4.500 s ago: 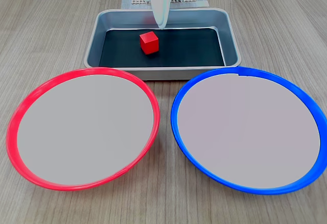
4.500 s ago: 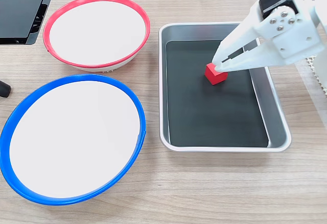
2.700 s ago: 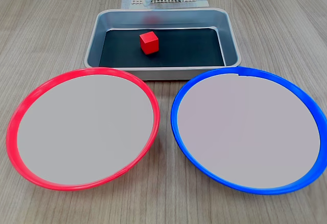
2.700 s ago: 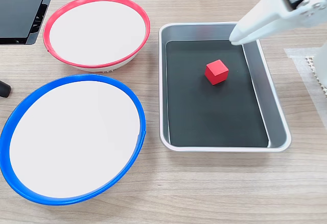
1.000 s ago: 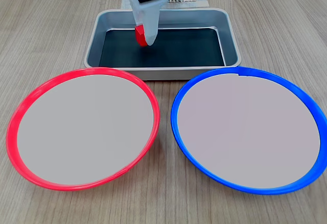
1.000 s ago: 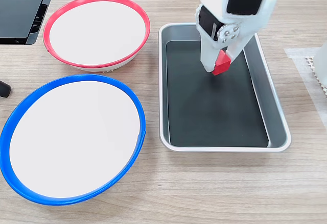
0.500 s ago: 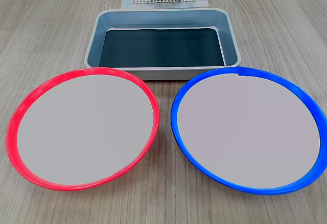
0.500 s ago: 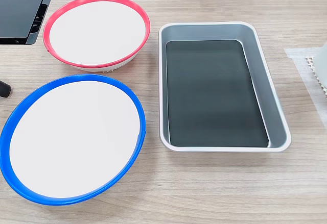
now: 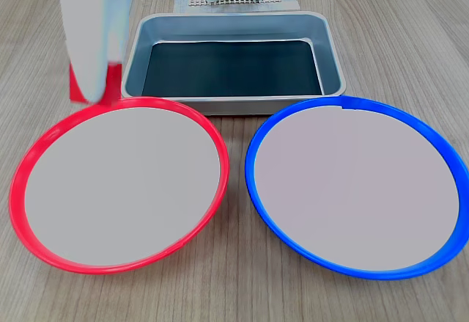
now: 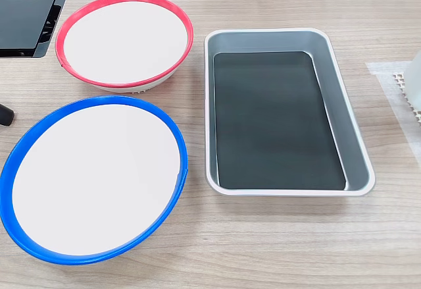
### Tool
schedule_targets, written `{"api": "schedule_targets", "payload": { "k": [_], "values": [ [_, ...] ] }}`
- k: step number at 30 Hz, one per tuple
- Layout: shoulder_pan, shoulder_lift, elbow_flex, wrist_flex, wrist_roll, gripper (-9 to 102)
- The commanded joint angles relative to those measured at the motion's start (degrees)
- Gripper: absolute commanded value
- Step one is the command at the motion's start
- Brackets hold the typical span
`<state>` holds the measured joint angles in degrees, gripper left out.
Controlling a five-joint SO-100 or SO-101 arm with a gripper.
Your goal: Move a red block from tray to red dish
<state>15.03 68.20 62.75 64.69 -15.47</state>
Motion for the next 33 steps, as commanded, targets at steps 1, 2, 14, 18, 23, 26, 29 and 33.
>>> {"api": "schedule_targets", "payload": {
  "k": [1, 2, 14, 18, 23, 26, 29, 33],
  "values": [
    [0.44, -2.55, 2.64, -6.42, -2.46, 0],
    [0.44, -3.52, 3.6, -8.53, -3.16, 0],
    [-0.97, 4.04, 14.33, -24.96, -2.99, 41],
    [-2.9, 18.11, 25.58, -37.79, 2.99, 44],
    [-8.53, 42.19, 39.2, -48.52, 14.24, 7],
    [-11.6, 54.67, 48.16, -52.65, 23.64, 0],
    [-15.21, 66.09, 57.22, -50.8, 34.89, 0],
    [-20.57, 78.31, 69.43, -38.67, 35.16, 0]
  ]
}}
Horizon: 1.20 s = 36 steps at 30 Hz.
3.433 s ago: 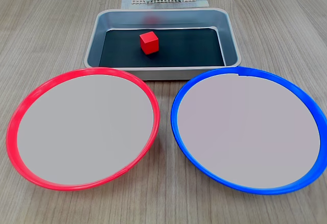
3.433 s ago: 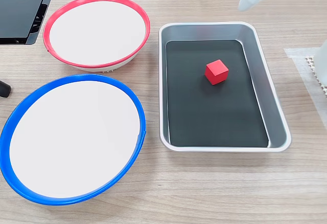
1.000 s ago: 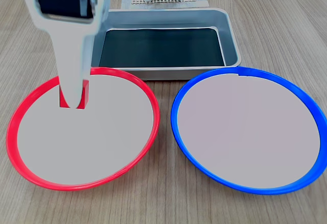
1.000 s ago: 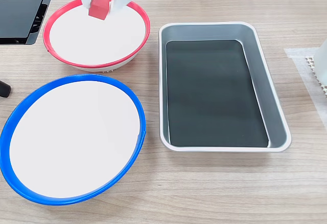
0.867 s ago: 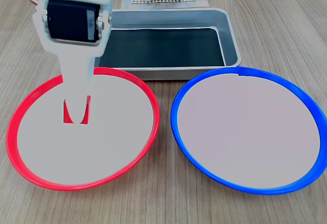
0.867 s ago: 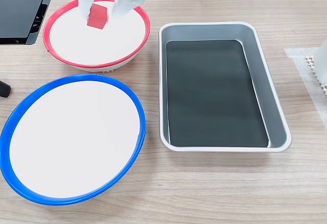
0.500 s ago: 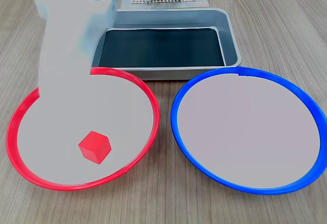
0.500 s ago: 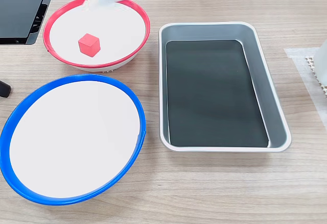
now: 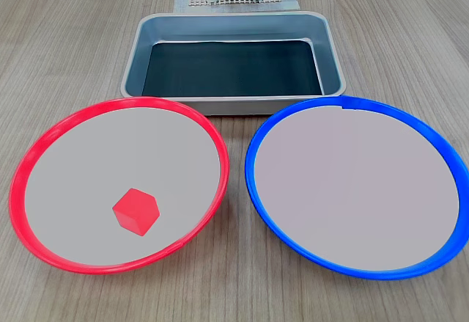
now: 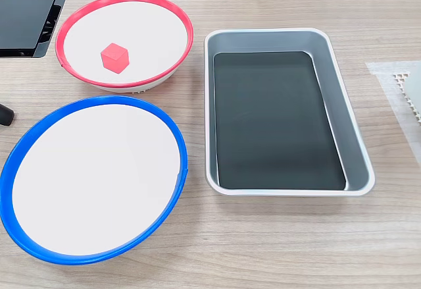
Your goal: Move a red block from tray to red dish
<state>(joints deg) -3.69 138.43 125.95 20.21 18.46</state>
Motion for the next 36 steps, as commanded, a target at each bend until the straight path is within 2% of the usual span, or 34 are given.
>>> {"api": "schedule_targets", "payload": {
  "k": [1, 3, 7, 10, 14, 19, 36],
  "values": [
    [-2.02, 10.55, 9.49, 9.23, 0.44, 0],
    [-1.14, 16.44, 17.49, 15.03, -2.37, 0],
    [2.81, 30.41, 32.96, 20.92, -9.93, 0],
    [4.66, 40.87, 41.48, 25.93, -11.43, 0],
    [6.06, 47.72, 47.29, 28.21, -12.04, 0],
    [6.5, 52.29, 47.29, 37.09, -11.6, 0],
    [6.77, 52.29, 47.29, 37.09, -11.43, 0]
  ]
}}
